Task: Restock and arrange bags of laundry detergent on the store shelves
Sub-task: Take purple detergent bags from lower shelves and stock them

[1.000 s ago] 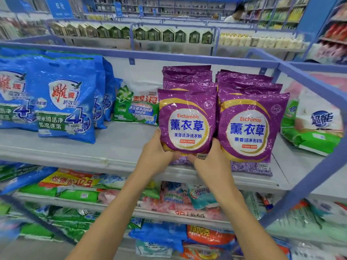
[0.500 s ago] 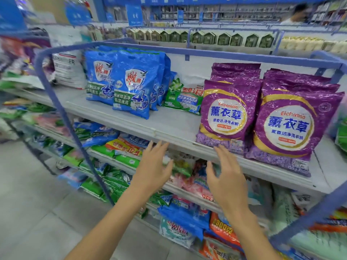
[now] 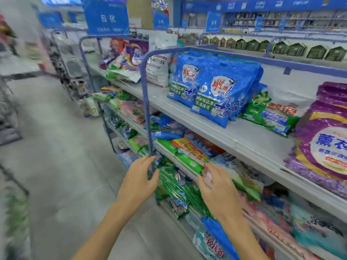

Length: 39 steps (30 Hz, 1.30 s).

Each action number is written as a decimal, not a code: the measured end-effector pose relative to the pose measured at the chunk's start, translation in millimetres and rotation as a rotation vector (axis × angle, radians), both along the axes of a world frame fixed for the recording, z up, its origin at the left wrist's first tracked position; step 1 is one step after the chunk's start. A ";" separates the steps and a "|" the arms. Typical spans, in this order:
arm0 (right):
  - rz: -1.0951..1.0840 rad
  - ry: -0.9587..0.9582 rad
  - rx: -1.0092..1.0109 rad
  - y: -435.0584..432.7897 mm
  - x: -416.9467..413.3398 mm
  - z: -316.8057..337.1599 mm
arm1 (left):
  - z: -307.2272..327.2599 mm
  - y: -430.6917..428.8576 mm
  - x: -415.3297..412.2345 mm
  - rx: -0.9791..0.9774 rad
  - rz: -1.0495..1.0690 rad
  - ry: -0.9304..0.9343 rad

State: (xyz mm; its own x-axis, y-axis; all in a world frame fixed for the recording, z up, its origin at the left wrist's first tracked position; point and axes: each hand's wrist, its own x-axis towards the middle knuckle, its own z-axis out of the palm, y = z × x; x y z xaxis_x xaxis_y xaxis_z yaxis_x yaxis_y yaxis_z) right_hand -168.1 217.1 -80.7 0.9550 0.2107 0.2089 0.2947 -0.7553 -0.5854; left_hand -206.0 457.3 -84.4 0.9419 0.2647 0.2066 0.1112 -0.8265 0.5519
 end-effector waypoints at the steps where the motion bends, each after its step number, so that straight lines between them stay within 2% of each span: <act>1: 0.022 0.002 0.000 16.6 5.7 -0.7 | 0.2 16.7 -1.1 -0.001 0.022 -0.002; 13: 0.165 0.041 0.001 242.8 75.7 13.2 | 14.4 229.3 12.5 -0.103 0.240 -0.036; 19: 0.193 0.088 0.041 330.7 120.9 23.9 | 24.5 307.2 48.6 -0.136 0.268 -0.068; 26: 0.150 0.061 0.048 397.9 196.7 46.4 | 33.3 377.0 140.6 -0.172 0.179 -0.105; 33: 0.080 0.044 0.175 463.2 299.0 66.3 | 55.1 439.2 262.3 -0.137 0.094 -0.143; 39: 0.017 -0.026 0.193 511.2 371.6 82.2 | 79.8 485.7 348.0 -0.126 0.016 -0.183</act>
State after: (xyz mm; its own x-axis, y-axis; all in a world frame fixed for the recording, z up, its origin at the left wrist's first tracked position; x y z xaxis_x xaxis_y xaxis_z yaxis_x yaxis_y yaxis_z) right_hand 203.5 728.3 1.6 0.9454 0.1807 0.2712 0.3233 -0.6242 -0.7113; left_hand 142.0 943.0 -4.6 0.8872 0.3141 0.3381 0.0125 -0.7486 0.6629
